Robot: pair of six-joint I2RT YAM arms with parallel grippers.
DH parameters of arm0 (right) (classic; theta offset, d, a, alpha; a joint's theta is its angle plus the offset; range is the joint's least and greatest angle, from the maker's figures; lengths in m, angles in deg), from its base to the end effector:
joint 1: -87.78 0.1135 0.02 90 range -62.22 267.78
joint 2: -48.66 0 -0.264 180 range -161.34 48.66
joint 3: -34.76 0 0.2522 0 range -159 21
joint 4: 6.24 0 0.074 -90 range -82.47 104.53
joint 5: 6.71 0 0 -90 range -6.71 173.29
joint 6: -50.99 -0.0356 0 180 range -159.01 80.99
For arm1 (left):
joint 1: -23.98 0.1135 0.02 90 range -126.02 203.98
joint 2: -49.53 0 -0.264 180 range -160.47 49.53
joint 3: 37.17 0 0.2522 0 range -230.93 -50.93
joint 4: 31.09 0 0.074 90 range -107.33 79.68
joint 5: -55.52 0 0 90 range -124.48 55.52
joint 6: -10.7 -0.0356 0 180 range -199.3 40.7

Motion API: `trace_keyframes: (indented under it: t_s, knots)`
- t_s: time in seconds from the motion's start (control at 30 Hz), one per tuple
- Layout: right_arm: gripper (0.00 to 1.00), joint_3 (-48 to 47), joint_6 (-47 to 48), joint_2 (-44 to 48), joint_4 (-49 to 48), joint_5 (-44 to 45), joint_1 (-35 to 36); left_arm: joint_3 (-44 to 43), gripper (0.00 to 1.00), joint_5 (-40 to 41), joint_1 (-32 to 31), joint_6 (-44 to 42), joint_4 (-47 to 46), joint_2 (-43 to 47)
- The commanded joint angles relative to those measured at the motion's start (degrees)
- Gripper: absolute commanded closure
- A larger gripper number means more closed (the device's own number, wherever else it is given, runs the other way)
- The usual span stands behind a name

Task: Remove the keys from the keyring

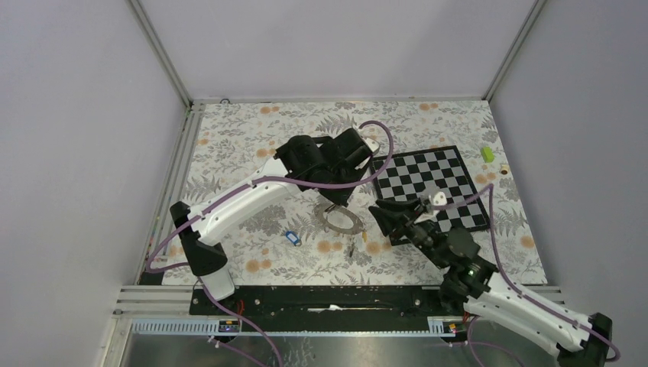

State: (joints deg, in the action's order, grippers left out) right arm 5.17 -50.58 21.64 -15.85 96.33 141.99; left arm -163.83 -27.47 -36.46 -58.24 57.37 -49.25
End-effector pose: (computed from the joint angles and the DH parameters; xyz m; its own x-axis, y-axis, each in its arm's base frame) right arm 0.0901 0.1113 0.2677 -0.0117 0.3178 -0.9481 -0.6726 0.6991 0.2427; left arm 0.1700 -0.2909 0.3971 -0.7006 0.5124 -0.4966 0.6237 0.7779 -0.0773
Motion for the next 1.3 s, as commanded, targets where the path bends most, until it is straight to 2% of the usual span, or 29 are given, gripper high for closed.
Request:
trace_keyframes:
  t_s: [0.0, 0.17, 0.43, 0.57, 0.9, 1.27]
  knots:
    - [0.57, 1.97, 4.24, 8.39, -1.32, -15.48, 0.22, 0.19, 1.0, -1.93, 0.24, 0.95, -3.96, 3.34]
    - [0.43, 3.54, 7.18, 10.4, -1.71, -17.12, 0.23, 0.37, 1.0, -5.55, 0.24, 0.14, -5.96, 3.36]
    - [0.39, -0.82, 13.54, 5.52, 1.81, -16.82, 0.23, 5.16, 1.0, -12.07, -0.11, -5.72, -10.21, 7.26]
    - [0.35, -1.06, 13.46, 3.04, -0.38, -16.96, 0.25, 6.99, 1.0, -14.33, -0.2, -5.47, -12.24, 8.93]
    - [0.33, -1.26, 9.07, -7.42, -11.35, -17.26, 0.28, 7.26, 1.0, -16.18, -0.29, -4.45, -13.61, 9.2]
    - [0.35, -0.28, 10.06, -5.0, -12.93, -14.28, 0.28, 8.31, 1.0, -16.68, -0.3, -4.62, -13.73, 9.61]
